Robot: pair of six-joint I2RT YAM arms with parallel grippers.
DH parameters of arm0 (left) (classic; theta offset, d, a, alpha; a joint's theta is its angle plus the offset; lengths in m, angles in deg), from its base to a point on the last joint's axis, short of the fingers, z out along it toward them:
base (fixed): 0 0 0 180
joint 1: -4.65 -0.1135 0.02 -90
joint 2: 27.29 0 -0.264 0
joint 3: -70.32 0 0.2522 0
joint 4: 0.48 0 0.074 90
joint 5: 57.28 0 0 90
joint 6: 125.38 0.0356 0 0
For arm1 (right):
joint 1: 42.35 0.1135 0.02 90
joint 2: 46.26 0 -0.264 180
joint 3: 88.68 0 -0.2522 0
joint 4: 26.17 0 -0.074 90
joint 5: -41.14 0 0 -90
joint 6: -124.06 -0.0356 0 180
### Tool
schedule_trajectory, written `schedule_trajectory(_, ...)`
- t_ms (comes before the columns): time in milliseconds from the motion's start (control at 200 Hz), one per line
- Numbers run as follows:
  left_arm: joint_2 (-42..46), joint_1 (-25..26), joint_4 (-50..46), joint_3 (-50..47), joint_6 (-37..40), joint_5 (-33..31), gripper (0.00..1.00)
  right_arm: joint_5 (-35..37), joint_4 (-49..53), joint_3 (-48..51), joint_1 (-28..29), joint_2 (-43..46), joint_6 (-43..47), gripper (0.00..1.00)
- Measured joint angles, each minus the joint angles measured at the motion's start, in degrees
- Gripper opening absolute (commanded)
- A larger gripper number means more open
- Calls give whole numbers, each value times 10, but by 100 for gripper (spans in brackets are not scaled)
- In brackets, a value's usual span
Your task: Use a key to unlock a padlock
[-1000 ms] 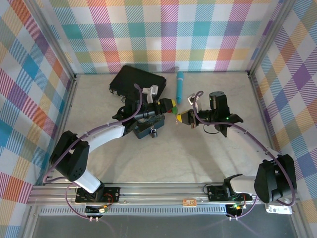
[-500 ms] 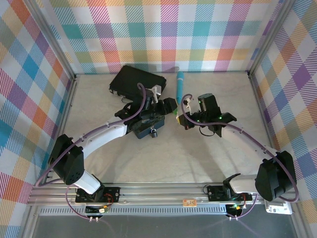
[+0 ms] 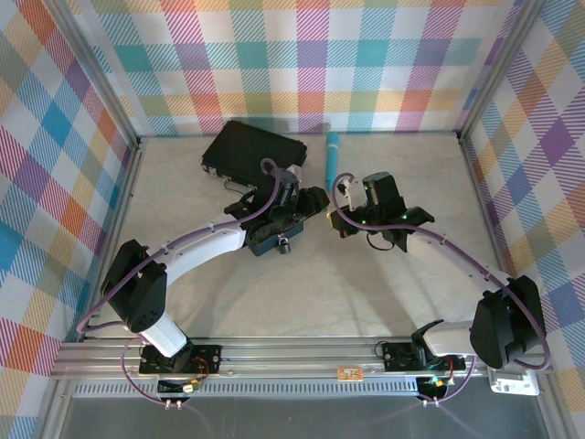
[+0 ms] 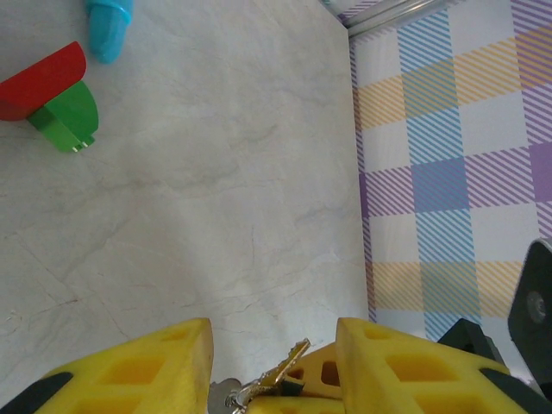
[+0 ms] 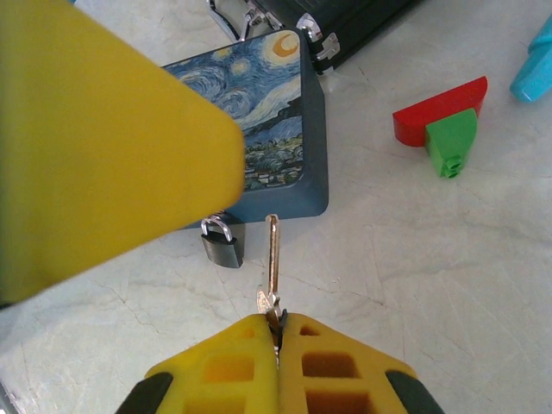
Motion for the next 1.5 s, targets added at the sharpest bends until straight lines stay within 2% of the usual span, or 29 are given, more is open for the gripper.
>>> schedule_trajectory(210,-24,1,6,7,-9,1,42,-4,-8,0,4,0,0,0)
schedule_trajectory(340,-31,2,7,8,-12,3,37,-8,-9,-1,4,-2,0,0)
schedule_trajectory(420,-33,3,6,10,-11,5,31,-11,-10,-1,5,-5,0,0)
schedule_trajectory(595,-33,3,5,15,-5,2,0,-16,-10,-4,6,-11,0,0)
schedule_trajectory(815,-35,3,-3,21,12,-6,0,-16,-7,-8,5,-9,0,0)
schedule_trajectory(960,-33,3,26,17,35,0,0,-29,-19,2,-10,11,-10,23)
schedule_trajectory(1095,-20,0,85,-17,69,12,0,-89,-43,23,-59,64,-44,35)
schedule_trajectory(1260,-4,-9,166,-69,96,40,0,-174,-118,54,-115,92,-102,40)
schedule_trajectory(1495,3,-14,303,-114,107,93,0,-286,-221,110,-129,75,-165,45)
